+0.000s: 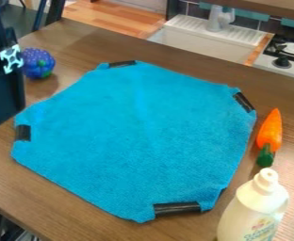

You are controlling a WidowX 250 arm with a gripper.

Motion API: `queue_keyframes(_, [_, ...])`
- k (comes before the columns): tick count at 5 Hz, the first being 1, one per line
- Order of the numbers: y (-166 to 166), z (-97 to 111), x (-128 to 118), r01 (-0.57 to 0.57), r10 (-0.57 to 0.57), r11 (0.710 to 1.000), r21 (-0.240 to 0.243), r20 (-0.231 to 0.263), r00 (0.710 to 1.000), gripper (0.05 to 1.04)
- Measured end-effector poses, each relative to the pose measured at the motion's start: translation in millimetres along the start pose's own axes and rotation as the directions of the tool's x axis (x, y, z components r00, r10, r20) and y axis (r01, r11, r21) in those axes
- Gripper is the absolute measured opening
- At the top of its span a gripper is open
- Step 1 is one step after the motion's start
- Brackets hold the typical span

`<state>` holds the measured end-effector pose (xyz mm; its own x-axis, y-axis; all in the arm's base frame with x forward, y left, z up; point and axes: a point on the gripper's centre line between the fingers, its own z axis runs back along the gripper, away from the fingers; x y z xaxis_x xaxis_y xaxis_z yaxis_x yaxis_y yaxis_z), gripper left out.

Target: Fold the cloth from top left to bottom right

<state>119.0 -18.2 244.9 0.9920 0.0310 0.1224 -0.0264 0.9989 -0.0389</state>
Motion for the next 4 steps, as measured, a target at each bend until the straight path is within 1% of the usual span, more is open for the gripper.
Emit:
queue_keyframes(1, [-0.3, -1.1, 0.4, 0.005, -0.005, 1.0, -0.002, 0.001, 1.0, 0.999])
queue_keyframes(2, [6.9, -22.8, 37.4, -0.001, 0.001, 1.0, 0.007, -0.036, 0.999, 0.999])
queue_keyframes(3, [21.3, -31.8, 71.5, 0.002, -0.003, 1.0, -0.011, -0.027, 1.0, 0.999])
queue_keyframes(4, [35.0, -38.7, 104.0, 0.053, -0.053, 0.999, -0.004, 0.001, 0.999, 0.999])
